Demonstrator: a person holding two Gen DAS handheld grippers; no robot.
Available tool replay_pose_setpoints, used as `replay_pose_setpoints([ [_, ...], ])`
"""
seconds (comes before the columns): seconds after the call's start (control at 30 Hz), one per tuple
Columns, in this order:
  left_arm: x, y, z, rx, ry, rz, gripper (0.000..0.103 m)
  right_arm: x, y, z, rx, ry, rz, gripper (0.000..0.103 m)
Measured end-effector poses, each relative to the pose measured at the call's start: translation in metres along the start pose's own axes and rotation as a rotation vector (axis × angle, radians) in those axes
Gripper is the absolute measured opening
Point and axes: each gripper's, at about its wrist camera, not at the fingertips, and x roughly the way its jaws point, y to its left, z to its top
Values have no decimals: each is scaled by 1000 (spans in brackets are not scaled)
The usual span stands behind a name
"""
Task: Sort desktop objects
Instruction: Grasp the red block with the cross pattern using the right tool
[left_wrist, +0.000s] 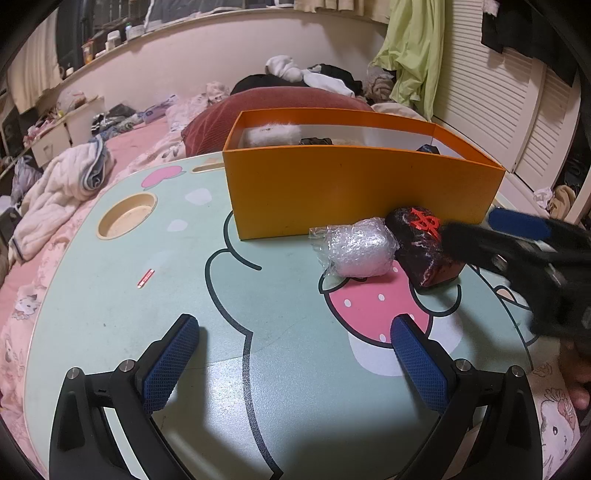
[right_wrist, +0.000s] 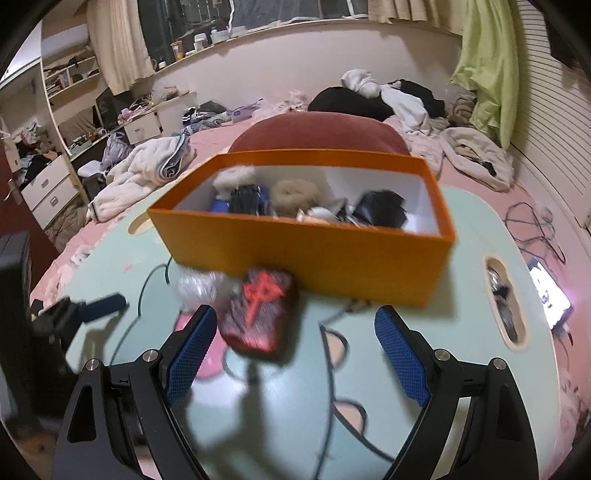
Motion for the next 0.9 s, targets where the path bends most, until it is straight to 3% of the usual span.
replay_pose_setpoints([
  [0.17,0,0,0,0,0,0,103,17,11,13,-20,35,11,87],
  [0.2,0,0,0,0,0,0,103,23,11,12,-26,55,7,82],
  [0.23,0,0,0,0,0,0,103,27,11,9,-26,79,11,64],
  [0.3,0,0,0,0,1,0,103,37,9,5,-15,127,49,47],
  [0.33,0,0,0,0,-1,0,103,37,9,4,-15,110,44,42],
  [0.67,0,0,-1,-1,0,-1,103,2,-13,-9,82,-46,105,41],
  [0.9,-1,-2,2,5,3,-19,103,-20,-44,-19,212,-143,94,41],
])
